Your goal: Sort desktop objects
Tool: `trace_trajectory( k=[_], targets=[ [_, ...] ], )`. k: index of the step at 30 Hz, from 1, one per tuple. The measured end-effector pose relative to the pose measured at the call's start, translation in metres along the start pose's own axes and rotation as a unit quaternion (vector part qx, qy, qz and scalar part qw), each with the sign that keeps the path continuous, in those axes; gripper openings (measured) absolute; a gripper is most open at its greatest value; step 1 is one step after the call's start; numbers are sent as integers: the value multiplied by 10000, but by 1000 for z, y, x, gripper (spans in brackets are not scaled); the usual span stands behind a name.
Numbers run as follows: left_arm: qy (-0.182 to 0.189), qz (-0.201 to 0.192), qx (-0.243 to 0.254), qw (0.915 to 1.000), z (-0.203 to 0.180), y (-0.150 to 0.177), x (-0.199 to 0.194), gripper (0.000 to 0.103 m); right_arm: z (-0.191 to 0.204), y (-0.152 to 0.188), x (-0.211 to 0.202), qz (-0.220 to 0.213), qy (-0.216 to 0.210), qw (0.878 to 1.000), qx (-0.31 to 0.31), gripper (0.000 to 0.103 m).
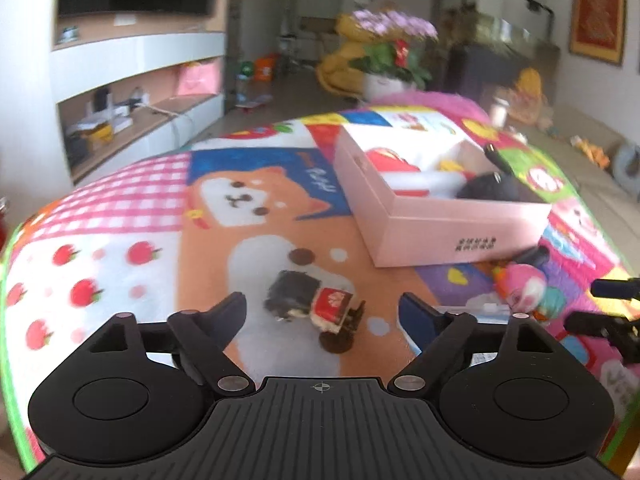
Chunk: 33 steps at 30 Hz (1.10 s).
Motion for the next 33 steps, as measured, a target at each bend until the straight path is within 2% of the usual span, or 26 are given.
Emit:
trace_trajectory(
  k=[2,5,10,20,21,25,28,33],
  targets=[
    [89,-14,157,9998,-2,-1,12,91,1,9,-1,-20,53,9999,-97,91],
    [196,22,351,9992,-2,-2,26,95,1,21,-3,-182,248,9989,-366,99],
    [164,248,330,9990,2,0,39,95,-1,25,-1,-197,245,9990,-313,102],
    [1062,72,156,9942,-36,19,8,96,-5,25,4,-57,306,9994,-144,103],
    [1069,29,156,9941,-37,20,5,96,-5,25,5,-47,325,9994,-128,103],
    [536,29,-136,9985,-31,16,6,97,-9,23,8,61,351,9994,26,103],
    [312,110,-390,9987,-27,11,13,97,-12,23,9,85,367,9992,110,103],
    [-37,253,-207,9995,-36,3,34,96,-11,23,9,76,406,9991,102,103]
  ],
)
Point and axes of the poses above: each gripper's, at about its wrist camera, not at the fingertips, and x roughly the way its jaws point, z to its left, y to its underside, the point moved 2 cm from there along x, roughly the way its jaws point, and after that the axes turned 12 degrees about x, right-handed, at the moved point
